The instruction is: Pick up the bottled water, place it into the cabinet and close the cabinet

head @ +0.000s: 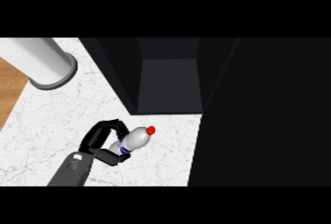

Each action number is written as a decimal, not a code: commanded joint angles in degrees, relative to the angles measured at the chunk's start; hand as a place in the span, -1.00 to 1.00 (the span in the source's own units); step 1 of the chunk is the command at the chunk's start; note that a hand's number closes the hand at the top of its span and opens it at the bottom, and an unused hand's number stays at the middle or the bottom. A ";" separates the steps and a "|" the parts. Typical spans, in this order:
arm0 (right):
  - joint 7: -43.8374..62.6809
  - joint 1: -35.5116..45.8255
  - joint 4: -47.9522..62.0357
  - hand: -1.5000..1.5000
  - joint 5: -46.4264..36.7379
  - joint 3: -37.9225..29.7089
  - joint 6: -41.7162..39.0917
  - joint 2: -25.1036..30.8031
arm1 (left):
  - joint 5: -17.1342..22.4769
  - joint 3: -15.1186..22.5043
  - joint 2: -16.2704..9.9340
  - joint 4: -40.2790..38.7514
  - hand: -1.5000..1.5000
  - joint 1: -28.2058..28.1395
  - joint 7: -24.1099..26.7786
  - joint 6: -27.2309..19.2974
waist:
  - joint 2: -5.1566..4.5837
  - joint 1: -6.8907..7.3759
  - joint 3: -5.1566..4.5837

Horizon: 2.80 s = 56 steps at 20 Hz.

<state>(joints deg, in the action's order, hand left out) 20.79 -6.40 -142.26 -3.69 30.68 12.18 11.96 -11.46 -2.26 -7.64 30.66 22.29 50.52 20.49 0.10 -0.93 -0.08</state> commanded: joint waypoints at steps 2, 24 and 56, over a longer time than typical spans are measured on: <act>0.35 -2.30 -4.50 -1.00 -2.57 0.24 0.10 1.68 | 3.91 -6.35 3.80 2.29 1.00 -0.31 1.17 -13.41 | 0.22 0.29 0.05; 2.40 -0.56 -4.76 -1.00 -4.93 2.76 3.06 1.30 | 30.76 21.79 7.64 31.56 1.00 -1.97 -17.71 -37.24 | 0.13 0.25 0.04; -10.43 -10.98 -4.01 -1.00 5.57 -3.98 -2.27 5.59 | 43.28 19.01 7.64 -4.60 1.00 31.42 -19.90 -52.83 | -0.74 -1.94 0.11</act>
<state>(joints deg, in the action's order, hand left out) 12.24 -14.36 -142.48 -1.43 28.52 11.37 16.52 31.79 19.42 -0.01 33.87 49.41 28.16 -33.18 -0.40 -2.44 -0.01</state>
